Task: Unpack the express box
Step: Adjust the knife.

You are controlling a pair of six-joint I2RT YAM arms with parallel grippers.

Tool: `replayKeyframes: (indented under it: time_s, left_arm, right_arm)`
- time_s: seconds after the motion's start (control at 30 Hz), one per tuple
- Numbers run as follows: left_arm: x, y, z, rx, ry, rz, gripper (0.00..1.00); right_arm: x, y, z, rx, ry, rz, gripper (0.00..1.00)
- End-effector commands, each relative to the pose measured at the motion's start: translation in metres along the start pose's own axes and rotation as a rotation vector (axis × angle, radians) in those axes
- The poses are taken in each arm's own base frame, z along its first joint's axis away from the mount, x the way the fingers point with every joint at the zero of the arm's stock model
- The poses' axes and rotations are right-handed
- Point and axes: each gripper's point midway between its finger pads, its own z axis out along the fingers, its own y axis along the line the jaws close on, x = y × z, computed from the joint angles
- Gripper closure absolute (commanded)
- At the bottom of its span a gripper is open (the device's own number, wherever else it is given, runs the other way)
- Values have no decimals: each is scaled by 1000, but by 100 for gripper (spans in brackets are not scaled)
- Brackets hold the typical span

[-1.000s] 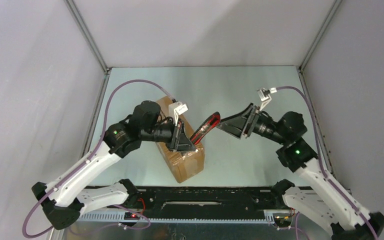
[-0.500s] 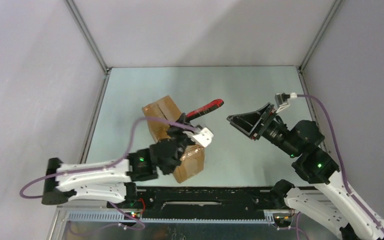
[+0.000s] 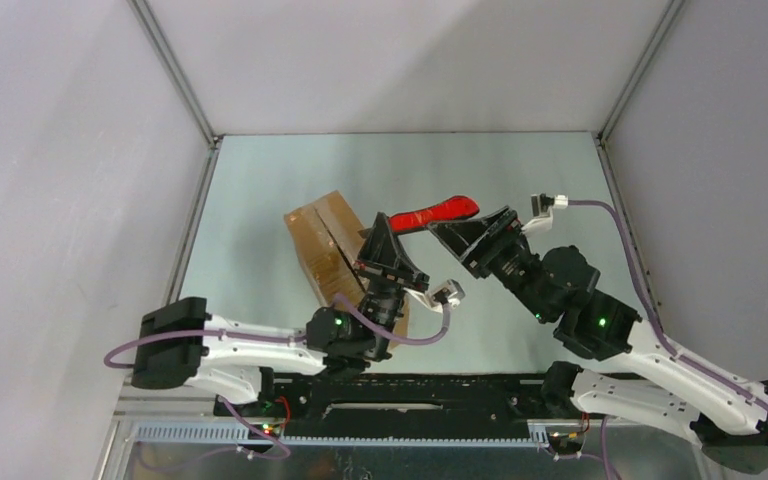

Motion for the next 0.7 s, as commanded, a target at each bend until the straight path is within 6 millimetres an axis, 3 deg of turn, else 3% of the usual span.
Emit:
replayKeyframes:
  time_s: [0.0,0.1,0.43,0.53,0.63,0.67]
  left_arm:
    - [-6,35,-4,-140,-55,-34,100]
    - [-6,28,-5,-105,-57,-27,100]
    - [-2,10,-13,49,-76,-45,100]
    - [-2,5,-15,81,-71,-51,100]
    - [0,2,-14,115,-28,-86,96]
    - [4,3,-13,127,13,-116,71]
  right_arm:
    - [-37,28,6,-109,-194,22,20]
    - [-37,42,10,-170,-200,-25,23]
    - [-3,42,28,-213,-59,-92,39]
    - [4,35,34,-199,-25,-91,57]
    - [7,32,37,-192,-10,-99,97]
    - [5,30,36,-186,-13,-105,100]
